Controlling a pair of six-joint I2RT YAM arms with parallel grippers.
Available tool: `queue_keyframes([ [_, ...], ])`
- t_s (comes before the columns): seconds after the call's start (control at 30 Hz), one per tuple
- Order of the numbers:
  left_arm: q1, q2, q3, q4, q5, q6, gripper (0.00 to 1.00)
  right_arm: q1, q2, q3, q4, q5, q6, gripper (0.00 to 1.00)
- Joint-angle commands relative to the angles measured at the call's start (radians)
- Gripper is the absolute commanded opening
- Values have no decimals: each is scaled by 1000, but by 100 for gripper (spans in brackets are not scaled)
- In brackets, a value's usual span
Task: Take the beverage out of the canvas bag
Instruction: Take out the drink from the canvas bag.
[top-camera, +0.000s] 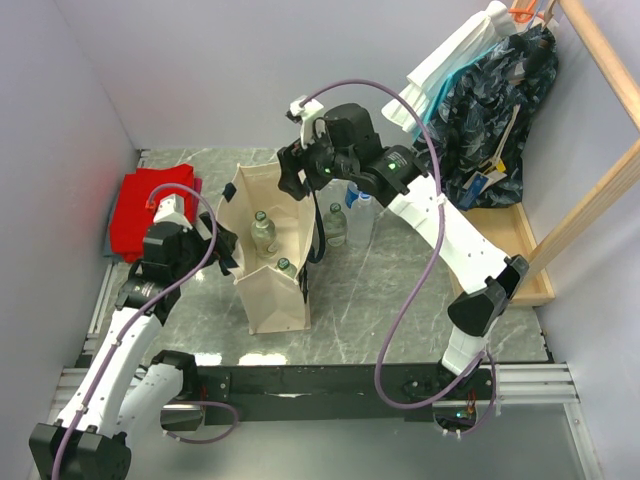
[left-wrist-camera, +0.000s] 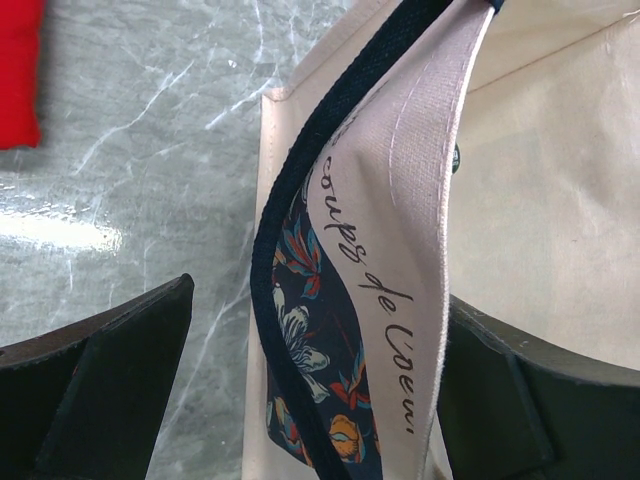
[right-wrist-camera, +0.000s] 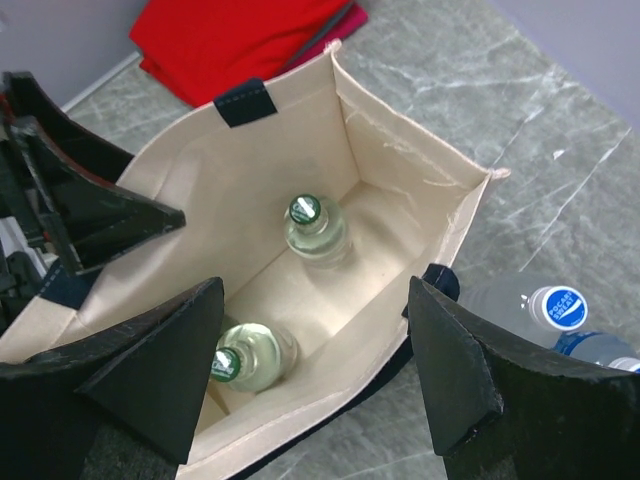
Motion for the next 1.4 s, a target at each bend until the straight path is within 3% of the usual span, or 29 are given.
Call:
queue_keyframes([
  [0.0,-3,-19,25,-9,-18,8,99,8,-14,0,39,4,6,80],
  [0.47,-3,-19,26,-7,-20,8,100,6,2,-28,43,24,9,80],
  [0.93,-3,-27,23,-12,-26,5,100,22,95,30,4,-140,2,79],
  [1.37,-3,-10,34,-10,-23,19,100,59,171,24,-24,-139,-6,79],
])
